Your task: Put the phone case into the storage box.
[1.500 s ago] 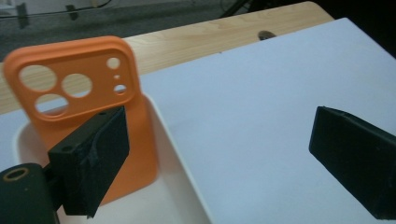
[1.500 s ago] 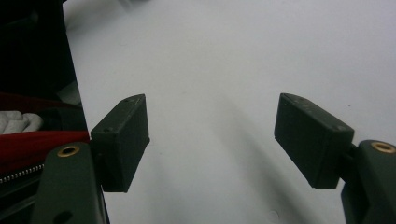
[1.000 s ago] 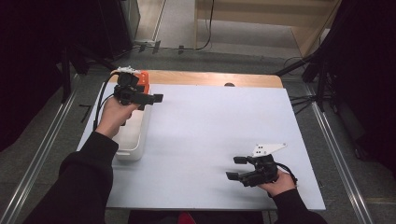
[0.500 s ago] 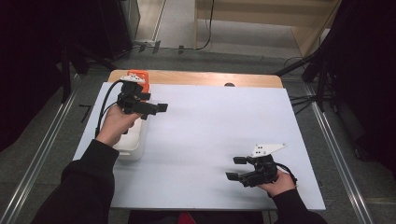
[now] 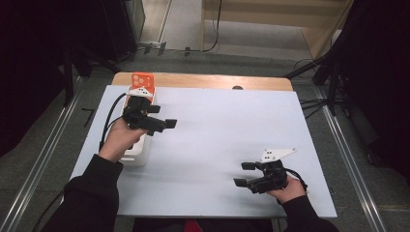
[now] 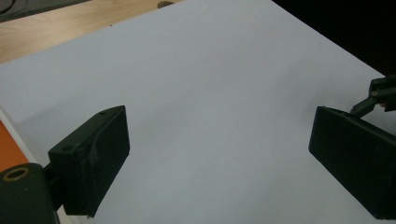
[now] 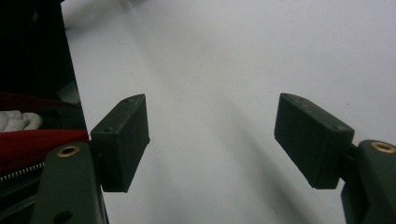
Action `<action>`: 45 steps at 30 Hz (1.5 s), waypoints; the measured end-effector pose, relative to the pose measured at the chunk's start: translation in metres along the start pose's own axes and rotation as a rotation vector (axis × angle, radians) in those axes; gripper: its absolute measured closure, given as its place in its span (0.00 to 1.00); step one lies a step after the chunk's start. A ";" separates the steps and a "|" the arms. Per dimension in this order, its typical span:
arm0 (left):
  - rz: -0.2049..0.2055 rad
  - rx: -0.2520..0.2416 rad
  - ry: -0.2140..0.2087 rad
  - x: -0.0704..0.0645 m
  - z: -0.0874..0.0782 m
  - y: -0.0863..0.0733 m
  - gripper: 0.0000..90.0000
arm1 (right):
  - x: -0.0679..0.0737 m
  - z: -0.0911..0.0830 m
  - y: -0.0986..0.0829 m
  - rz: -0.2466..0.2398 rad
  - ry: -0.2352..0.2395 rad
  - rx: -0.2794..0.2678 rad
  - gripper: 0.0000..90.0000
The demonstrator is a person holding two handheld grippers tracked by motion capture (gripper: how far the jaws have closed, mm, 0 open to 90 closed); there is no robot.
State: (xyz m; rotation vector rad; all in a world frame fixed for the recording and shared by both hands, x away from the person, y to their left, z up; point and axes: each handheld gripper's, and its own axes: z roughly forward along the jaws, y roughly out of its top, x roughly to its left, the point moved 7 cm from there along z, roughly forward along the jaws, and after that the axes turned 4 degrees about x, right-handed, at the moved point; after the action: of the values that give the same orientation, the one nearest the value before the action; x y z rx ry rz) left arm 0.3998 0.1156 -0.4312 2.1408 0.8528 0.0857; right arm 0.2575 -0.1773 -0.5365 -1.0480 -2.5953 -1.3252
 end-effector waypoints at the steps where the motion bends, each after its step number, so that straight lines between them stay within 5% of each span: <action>1: 0.006 0.002 -0.006 -0.002 0.000 -0.001 0.06 | 0.000 0.000 0.000 0.000 0.000 0.000 0.28; 29: 0.080 -0.022 -0.087 -0.037 -0.005 -0.039 0.06 | 0.002 -0.001 0.001 -0.006 0.003 -0.003 0.28; 45: 0.131 0.005 -0.116 -0.055 0.002 -0.061 0.06 | 0.002 -0.001 0.000 0.002 -0.001 -0.002 0.28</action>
State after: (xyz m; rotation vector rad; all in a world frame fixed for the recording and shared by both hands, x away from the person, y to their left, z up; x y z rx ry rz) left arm 0.3251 0.1084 -0.4639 2.1819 0.6459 0.0260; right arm 0.2559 -0.1764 -0.5353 -1.0516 -2.5941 -1.3273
